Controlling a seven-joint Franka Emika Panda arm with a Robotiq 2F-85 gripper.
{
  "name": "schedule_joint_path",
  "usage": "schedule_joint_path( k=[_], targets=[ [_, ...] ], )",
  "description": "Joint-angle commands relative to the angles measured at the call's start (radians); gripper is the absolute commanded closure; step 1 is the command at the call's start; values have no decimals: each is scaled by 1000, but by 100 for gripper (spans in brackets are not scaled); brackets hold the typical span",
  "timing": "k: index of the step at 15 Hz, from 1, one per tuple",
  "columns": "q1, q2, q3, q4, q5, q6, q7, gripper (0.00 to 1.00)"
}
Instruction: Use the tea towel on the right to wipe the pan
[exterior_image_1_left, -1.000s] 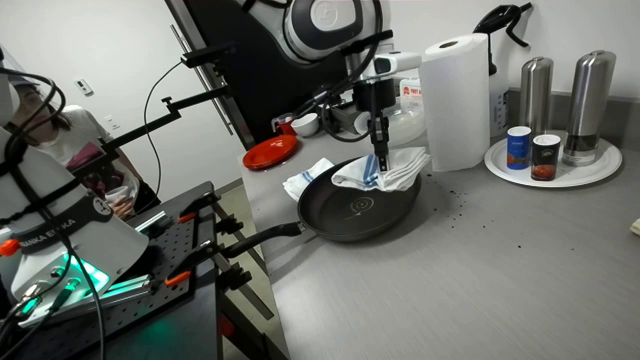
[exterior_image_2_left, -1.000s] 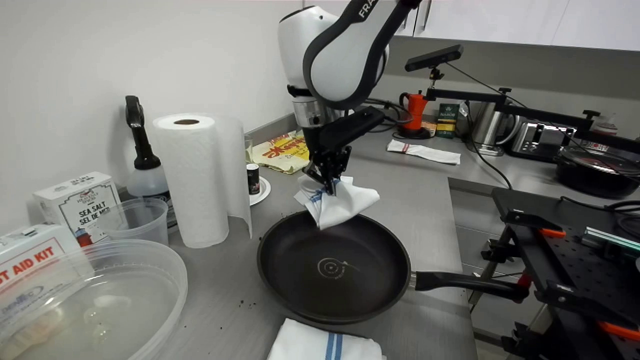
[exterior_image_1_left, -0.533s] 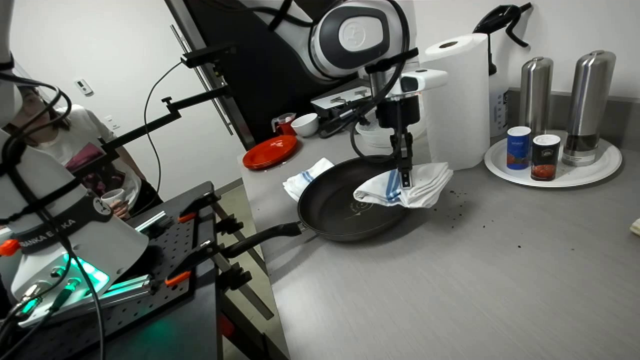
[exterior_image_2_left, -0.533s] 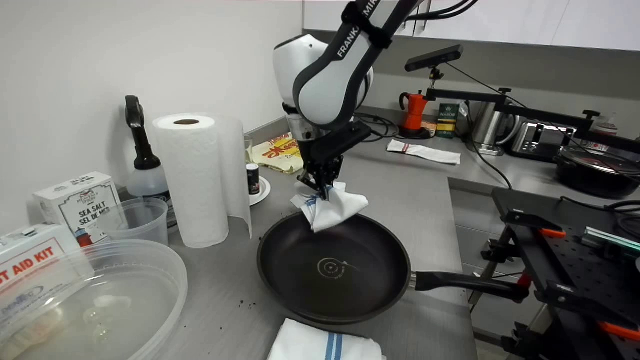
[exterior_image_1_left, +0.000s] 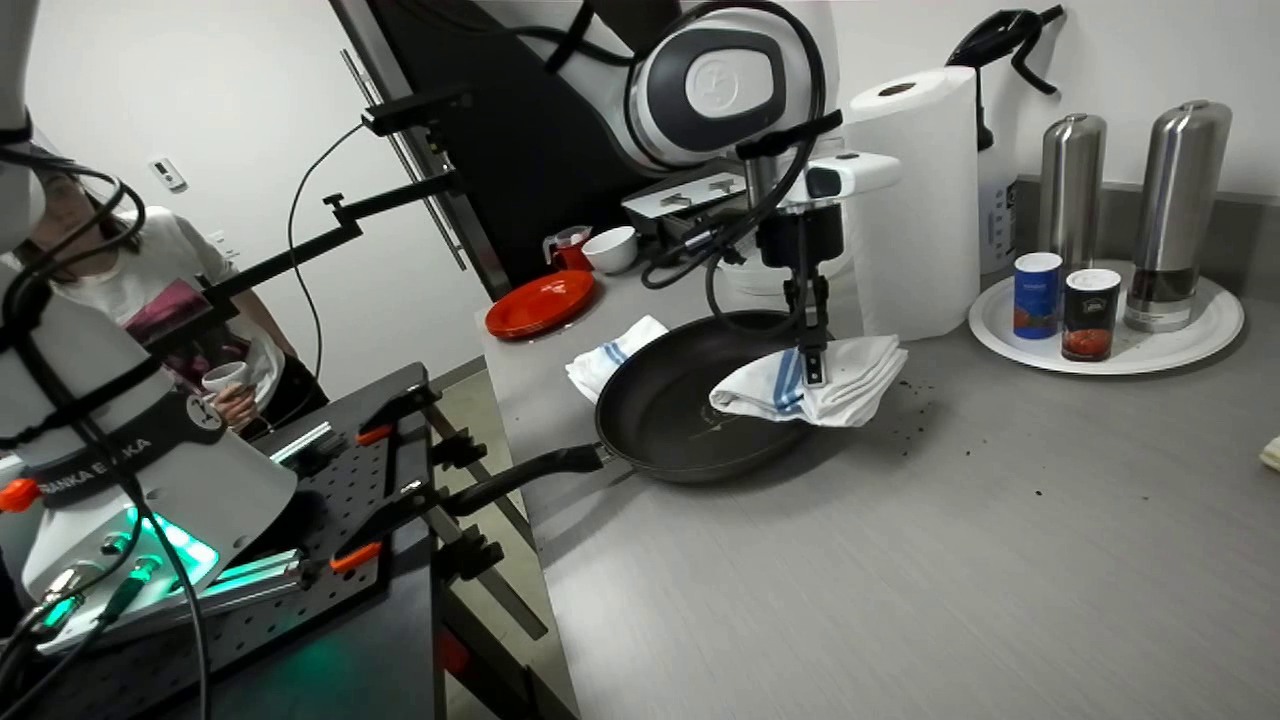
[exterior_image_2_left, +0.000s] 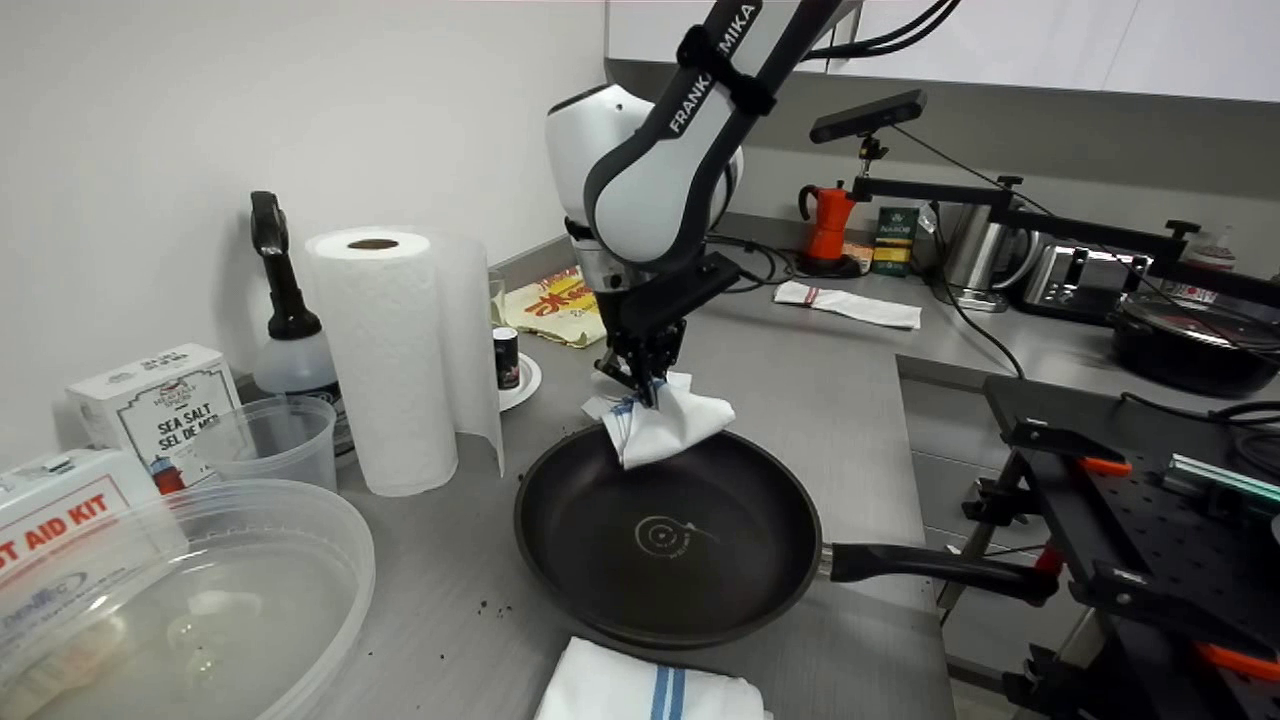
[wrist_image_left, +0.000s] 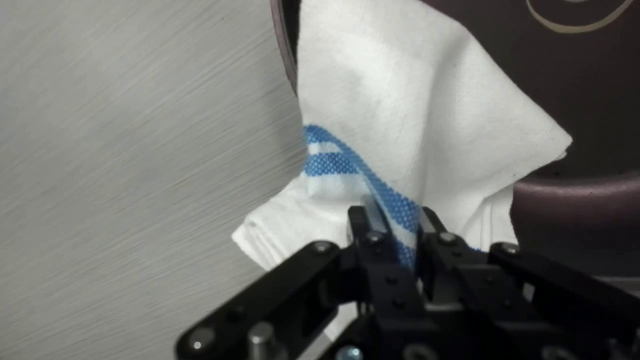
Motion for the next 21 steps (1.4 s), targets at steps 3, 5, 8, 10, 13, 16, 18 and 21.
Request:
schedule_joint_path(
  k=[3, 5, 8, 10, 13, 16, 18, 21],
  targets=[
    [45, -19, -3, -45, 12, 8, 22, 97],
    [58, -21, -7, -66, 9, 21, 32, 97],
    [68, -18, -10, -83, 13, 28, 52, 97],
    [75, -12, -21, -90, 9, 34, 71, 97],
    [78, -2, -42, -89, -1, 34, 90, 97],
    [75, 7, -63, -71, -10, 25, 95, 97],
    [69, 12, -72, -61, -10, 18, 94, 97],
    [64, 14, -75, -55, -7, 13, 87, 97]
  ],
)
